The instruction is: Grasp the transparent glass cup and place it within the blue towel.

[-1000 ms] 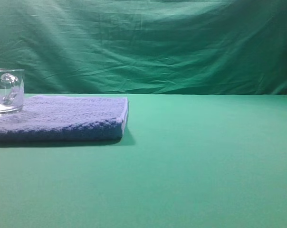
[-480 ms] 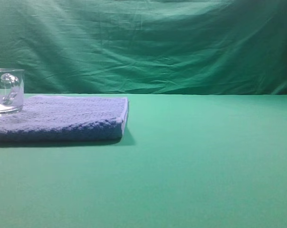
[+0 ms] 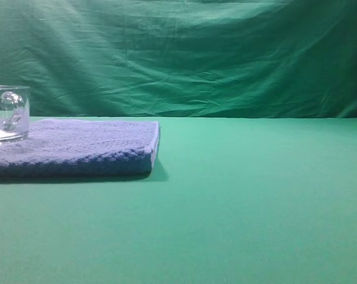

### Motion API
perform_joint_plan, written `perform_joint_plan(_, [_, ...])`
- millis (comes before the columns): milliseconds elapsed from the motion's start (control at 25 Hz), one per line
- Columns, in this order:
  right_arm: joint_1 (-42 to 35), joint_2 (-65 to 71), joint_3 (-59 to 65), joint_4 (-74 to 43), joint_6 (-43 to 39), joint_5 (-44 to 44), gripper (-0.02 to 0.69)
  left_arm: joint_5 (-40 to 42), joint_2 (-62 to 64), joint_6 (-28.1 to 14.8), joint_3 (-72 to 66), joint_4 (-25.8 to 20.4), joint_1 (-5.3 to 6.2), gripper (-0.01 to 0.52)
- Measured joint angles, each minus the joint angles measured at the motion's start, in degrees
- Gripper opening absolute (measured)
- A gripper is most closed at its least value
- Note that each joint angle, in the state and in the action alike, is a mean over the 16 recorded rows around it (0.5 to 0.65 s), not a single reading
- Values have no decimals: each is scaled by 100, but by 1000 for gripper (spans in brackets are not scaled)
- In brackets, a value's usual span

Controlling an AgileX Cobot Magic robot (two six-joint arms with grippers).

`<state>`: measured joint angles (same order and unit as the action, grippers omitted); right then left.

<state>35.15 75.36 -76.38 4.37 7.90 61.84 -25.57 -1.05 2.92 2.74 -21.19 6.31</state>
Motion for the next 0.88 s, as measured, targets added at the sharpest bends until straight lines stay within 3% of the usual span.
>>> perform_joint_plan(440, [-395,-1628,1514,-125,-224,-1522,21,0,0,0,0,0,0,0])
perform_joint_plan(880, [-1998,-4179,3879,31,-261,-3193,48,0,0,0,0,0,0,0])
